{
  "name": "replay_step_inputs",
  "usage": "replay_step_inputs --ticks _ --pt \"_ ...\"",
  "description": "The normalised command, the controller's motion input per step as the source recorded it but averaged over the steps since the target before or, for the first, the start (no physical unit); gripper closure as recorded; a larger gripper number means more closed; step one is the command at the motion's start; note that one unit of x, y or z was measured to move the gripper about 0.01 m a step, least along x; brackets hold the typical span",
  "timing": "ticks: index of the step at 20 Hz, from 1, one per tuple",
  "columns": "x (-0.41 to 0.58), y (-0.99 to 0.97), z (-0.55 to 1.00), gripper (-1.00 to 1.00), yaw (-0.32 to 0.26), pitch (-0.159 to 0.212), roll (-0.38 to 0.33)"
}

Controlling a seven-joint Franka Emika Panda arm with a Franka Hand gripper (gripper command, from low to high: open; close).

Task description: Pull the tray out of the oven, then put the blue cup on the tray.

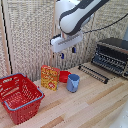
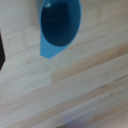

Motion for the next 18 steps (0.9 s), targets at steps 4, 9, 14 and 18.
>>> replay_step_inputs --ticks 4,9,14,18 --pt "-0.152 -0.55 0.03 -1.0 0.033 -0.008 -0.324" --pt "-0.015 -0.51 0.01 -1.0 0.074 -0.08 -0.27" --pt "0.127 -0.29 0.0 -1.0 0.157 -0.092 -0.222" --pt "0.213 -0.28 -0.02 -1.0 0.171 -0.059 -0.206"
